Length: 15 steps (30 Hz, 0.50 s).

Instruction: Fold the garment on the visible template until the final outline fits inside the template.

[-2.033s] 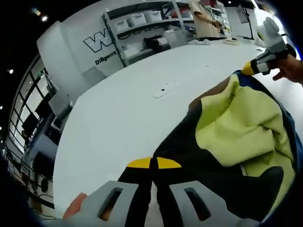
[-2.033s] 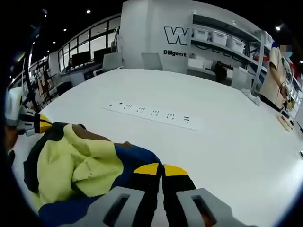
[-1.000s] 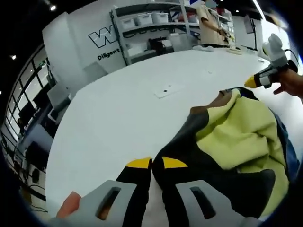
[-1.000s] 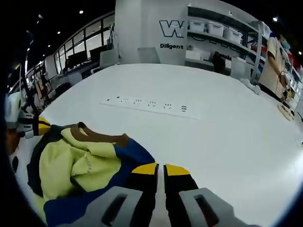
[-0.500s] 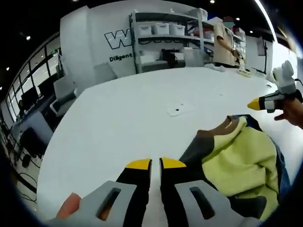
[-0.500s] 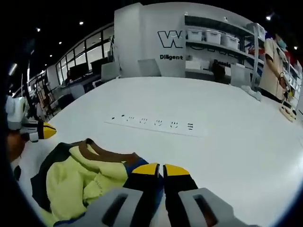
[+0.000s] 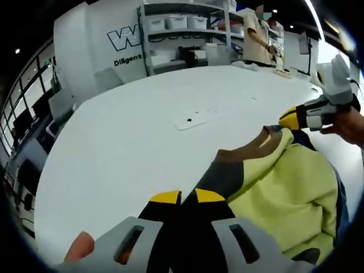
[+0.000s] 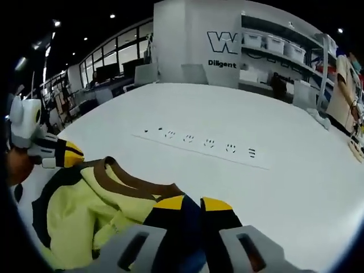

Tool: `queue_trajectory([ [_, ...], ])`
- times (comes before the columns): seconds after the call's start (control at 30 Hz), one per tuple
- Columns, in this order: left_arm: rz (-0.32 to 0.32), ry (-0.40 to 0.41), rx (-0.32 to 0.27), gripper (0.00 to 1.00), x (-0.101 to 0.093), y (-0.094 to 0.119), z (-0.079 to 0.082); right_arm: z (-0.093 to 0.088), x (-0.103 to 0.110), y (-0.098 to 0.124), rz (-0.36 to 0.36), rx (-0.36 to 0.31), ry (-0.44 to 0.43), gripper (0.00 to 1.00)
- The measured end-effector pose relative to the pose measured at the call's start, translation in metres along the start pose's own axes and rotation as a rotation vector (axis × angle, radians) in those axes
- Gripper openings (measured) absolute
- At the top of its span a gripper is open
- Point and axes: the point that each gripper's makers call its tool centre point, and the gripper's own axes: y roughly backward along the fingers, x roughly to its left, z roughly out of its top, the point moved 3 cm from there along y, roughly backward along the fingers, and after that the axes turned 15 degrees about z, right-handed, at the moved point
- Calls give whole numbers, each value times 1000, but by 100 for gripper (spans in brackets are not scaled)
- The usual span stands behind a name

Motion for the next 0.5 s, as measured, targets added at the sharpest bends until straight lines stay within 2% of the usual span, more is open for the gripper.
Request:
queue_trajectory([
  [0.27,-39,21,8,16,-4,-4,-3,-7,-2,-3,13,39,22,15],
  [0.4,-48,15,28,19,-7,-5,-8,-14,0,-5,19,75,48,15],
  [0.5,-52,14,25,19,-8,-5,-8,-15,0,-4,22,76,43,15],
])
